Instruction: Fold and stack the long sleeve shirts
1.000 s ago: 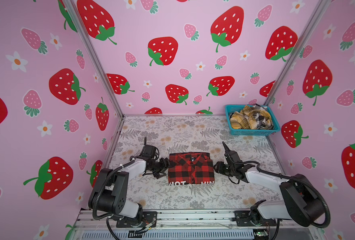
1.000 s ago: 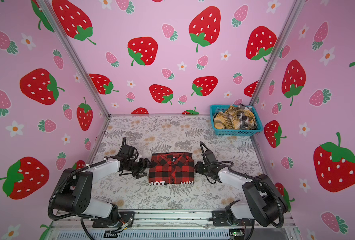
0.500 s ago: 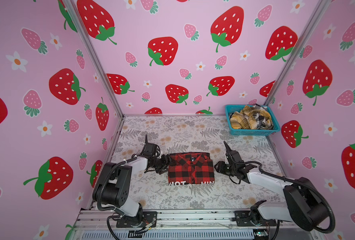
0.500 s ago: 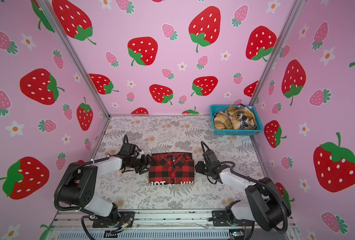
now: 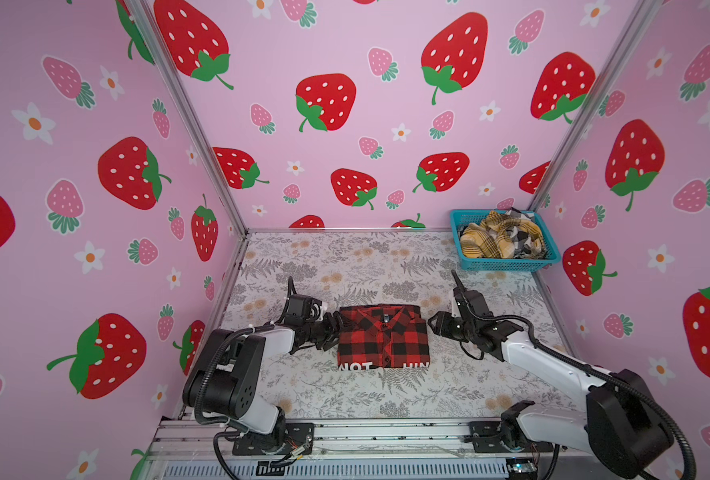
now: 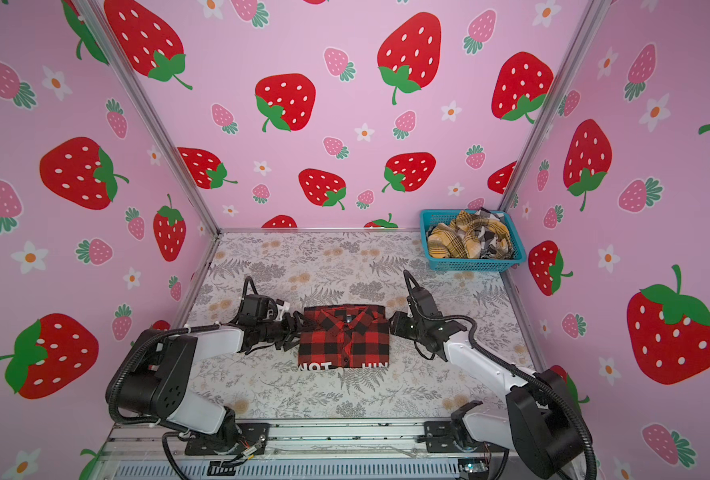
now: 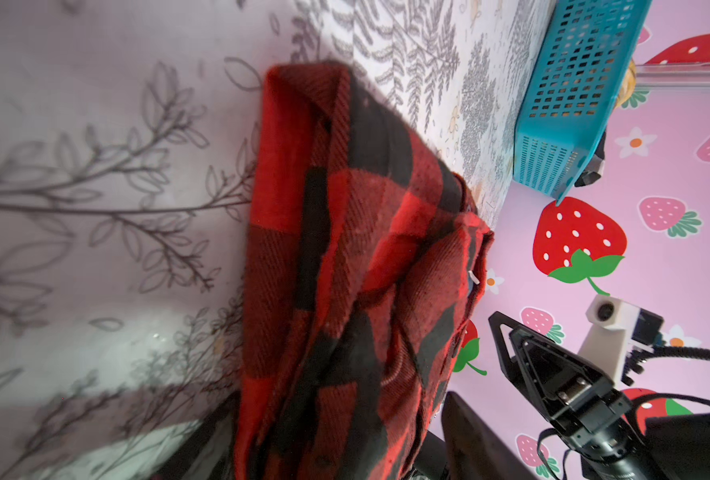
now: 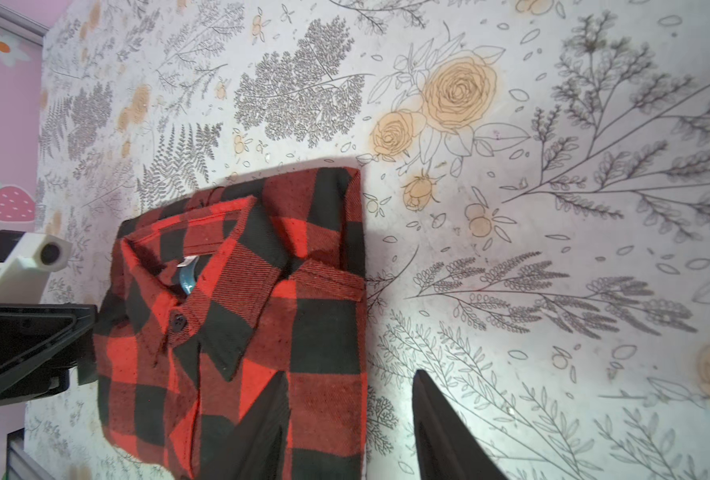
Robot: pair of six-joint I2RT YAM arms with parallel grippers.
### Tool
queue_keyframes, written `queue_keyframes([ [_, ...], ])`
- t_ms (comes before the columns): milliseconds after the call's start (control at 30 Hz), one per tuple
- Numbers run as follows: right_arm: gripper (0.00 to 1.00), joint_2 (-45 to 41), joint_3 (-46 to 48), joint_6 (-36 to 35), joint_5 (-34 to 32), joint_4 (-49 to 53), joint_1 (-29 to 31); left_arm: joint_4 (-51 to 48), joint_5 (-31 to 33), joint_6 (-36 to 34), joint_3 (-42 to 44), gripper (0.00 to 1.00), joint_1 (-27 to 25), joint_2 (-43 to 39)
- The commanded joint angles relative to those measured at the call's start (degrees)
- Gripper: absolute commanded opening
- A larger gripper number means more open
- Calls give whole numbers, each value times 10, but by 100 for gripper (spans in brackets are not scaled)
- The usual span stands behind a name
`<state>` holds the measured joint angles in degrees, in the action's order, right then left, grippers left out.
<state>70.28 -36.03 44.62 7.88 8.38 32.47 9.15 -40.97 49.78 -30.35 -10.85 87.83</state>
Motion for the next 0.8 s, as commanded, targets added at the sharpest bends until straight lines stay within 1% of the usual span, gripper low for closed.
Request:
queue_keyframes([
  [0,50,-10,-11,-11,12,24,-3,-123,89,-4,32,76,7,20],
  [67,50,-9,-9,-13,18,20,-3,-163,99,-19,21,75,11,19],
  [133,50,-8,-8,-16,36,8,-3,-186,120,-23,22,76,13,6],
  [267,50,-2,-12,-18,55,-5,6,-162,105,-16,36,76,16,3],
  [333,50,2,-15,-16,55,-5,12,-179,115,-23,30,75,15,4],
  [433,50,10,-16,-16,54,-9,20,-179,120,-26,36,76,14,-1],
  [600,49,29,-29,-21,49,-10,25,-119,94,-13,49,75,8,24],
  [733,49,38,-33,-16,77,-34,28,26,39,19,78,73,11,63],
  [767,49,44,-34,-15,87,-43,31,45,31,22,79,71,13,71],
])
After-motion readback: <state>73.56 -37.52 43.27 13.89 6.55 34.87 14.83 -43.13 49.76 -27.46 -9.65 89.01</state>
